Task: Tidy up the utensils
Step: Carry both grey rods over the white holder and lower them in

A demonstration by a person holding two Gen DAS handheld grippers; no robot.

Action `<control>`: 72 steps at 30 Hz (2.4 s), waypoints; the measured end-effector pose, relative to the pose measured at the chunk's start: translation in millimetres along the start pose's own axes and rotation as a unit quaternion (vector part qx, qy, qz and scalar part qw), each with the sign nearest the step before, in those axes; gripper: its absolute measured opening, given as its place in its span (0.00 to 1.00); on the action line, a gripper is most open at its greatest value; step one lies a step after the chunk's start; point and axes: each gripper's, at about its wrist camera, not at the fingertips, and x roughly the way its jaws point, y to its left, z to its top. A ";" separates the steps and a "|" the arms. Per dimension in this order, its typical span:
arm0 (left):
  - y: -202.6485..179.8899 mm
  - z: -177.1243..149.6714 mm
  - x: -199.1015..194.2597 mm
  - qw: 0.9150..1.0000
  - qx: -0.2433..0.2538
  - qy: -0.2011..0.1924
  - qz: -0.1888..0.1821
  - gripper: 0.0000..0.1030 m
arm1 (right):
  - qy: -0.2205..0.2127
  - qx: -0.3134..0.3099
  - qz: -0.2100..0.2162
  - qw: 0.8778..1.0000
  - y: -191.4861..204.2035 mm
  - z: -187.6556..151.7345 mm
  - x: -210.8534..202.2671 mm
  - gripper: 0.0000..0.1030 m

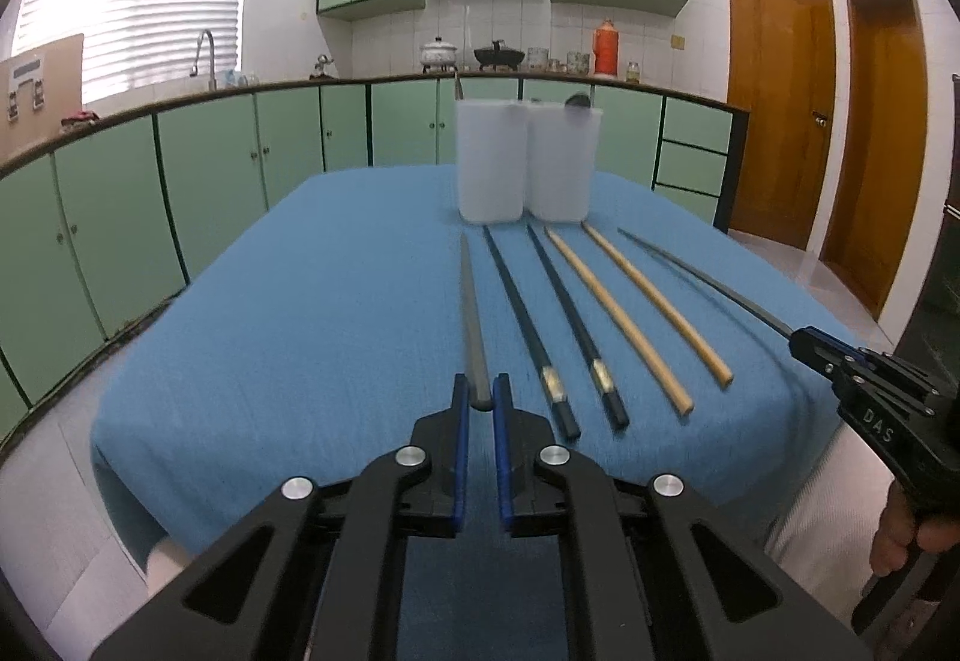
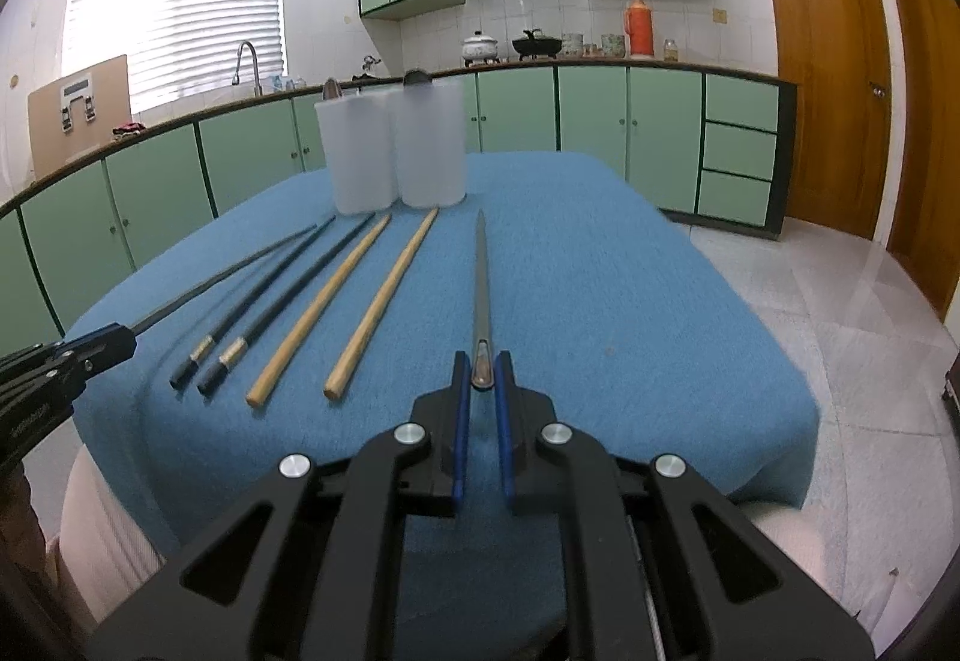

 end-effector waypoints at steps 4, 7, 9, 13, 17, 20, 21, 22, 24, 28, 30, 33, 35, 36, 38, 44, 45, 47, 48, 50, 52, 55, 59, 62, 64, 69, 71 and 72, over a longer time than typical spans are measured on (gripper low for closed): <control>-1.1 15.2 -7.1 1.000 0.005 -0.018 0.003 0.07 | -0.014 -0.005 -0.002 1.000 0.9 11.0 -7.9 0.07; -1.7 25.5 -12.6 0.999 0.007 -0.032 0.003 0.07 | -0.023 -0.012 -0.004 1.000 1.7 20.2 -12.9 0.07; -1.8 32.6 -15.6 0.999 0.009 -0.038 0.001 0.07 | -0.029 -0.016 -0.006 0.999 2.2 26.5 -15.9 0.07; -1.3 45.7 -22.6 0.998 0.011 -0.054 0.001 0.07 | -0.041 -0.014 -0.001 0.999 -1.2 39.8 -23.4 0.07; 1.7 60.4 -29.1 0.998 0.007 -0.070 -0.004 0.07 | -0.053 -0.006 0.002 0.999 -8.4 60.8 -30.1 0.07; 5.5 73.5 -33.6 0.997 0.000 -0.082 -0.006 0.07 | -0.062 0.000 0.007 0.998 -13.8 78.1 -33.7 0.06; 7.6 79.4 -34.7 0.996 -0.003 -0.086 -0.007 0.07 | -0.063 0.000 0.008 0.998 -15.3 82.8 -34.3 0.06; 9.9 84.2 -35.6 0.996 -0.005 -0.089 -0.009 0.07 | -0.067 0.000 0.009 0.998 -16.9 89.6 -35.7 0.06; 13.7 95.7 -37.7 0.995 -0.010 -0.098 -0.011 0.07 | -0.072 0.001 0.011 0.997 -20.3 102.2 -37.3 0.06; 18.6 116.7 -38.1 0.993 -0.016 -0.114 -0.013 0.07 | -0.078 0.009 0.018 0.997 -26.2 124.7 -38.6 0.06; 18.9 127.7 -36.5 0.993 -0.019 -0.119 -0.018 0.07 | -0.082 0.010 0.022 0.996 -27.6 134.9 -39.0 0.06; 20.5 142.8 -33.0 0.991 -0.021 -0.129 -0.021 0.06 | -0.089 0.008 0.031 0.996 -26.5 150.2 -38.1 0.06; 21.0 152.1 -30.6 0.990 -0.020 -0.134 -0.025 0.06 | -0.088 0.004 0.041 0.995 -26.0 161.6 -35.5 0.06; 22.0 157.5 -28.6 0.990 -0.019 -0.136 -0.026 0.06 | -0.087 0.003 0.044 0.995 -26.7 165.4 -34.6 0.06; 23.1 167.6 -25.7 0.989 -0.020 -0.140 -0.031 0.06 | -0.086 -0.002 0.056 0.995 -25.5 177.5 -32.6 0.06; 24.9 201.9 -19.9 0.987 -0.016 -0.155 -0.046 0.06 | -0.084 -0.022 0.083 0.993 -20.7 213.8 -29.1 0.06; 24.6 208.6 -18.6 0.986 -0.015 -0.157 -0.050 0.06 | -0.084 -0.024 0.086 0.992 -19.4 218.8 -28.6 0.06; 24.6 220.6 -15.8 0.985 -0.013 -0.161 -0.057 0.06 | -0.086 -0.031 0.091 0.992 -17.8 230.6 -27.9 0.06; 24.2 224.7 -16.0 0.985 -0.012 -0.163 -0.059 0.06 | -0.088 -0.035 0.092 0.991 -17.9 237.3 -27.3 0.06; 23.0 238.9 -14.3 0.983 -0.013 -0.172 -0.067 0.06 | -0.092 -0.042 0.095 0.990 -17.1 253.1 -25.7 0.06; 22.4 252.3 -12.7 0.981 -0.013 -0.181 -0.074 0.06 | -0.095 -0.044 0.100 0.990 -16.2 268.4 -22.3 0.06; 20.1 276.5 -8.9 0.977 -0.009 -0.198 -0.081 0.06 | -0.105 -0.047 0.102 0.988 -13.8 294.9 -16.9 0.06; 13.5 307.3 2.9 0.973 0.004 -0.222 -0.071 0.06 | -0.123 -0.049 0.109 0.985 -8.6 337.1 -4.8 0.06; 9.5 324.4 19.1 0.971 0.010 -0.233 -0.060 0.06 | -0.136 -0.050 0.107 0.984 -4.9 362.3 8.5 0.06; 7.8 334.8 32.0 0.970 0.010 -0.239 -0.054 0.06 | -0.138 -0.046 0.110 0.983 -2.8 376.9 23.1 0.06; 7.9 354.4 70.6 0.967 0.006 -0.252 -0.037 0.06 | -0.135 -0.047 0.094 0.985 2.5 391.7 70.5 0.06; 8.8 355.8 86.1 0.968 0.007 -0.251 -0.029 0.06 | -0.127 -0.044 0.088 0.987 4.0 390.9 89.1 0.06; 9.3 354.8 96.8 0.969 0.008 -0.247 -0.023 0.06 | -0.122 -0.040 0.089 0.988 3.9 388.6 99.5 0.06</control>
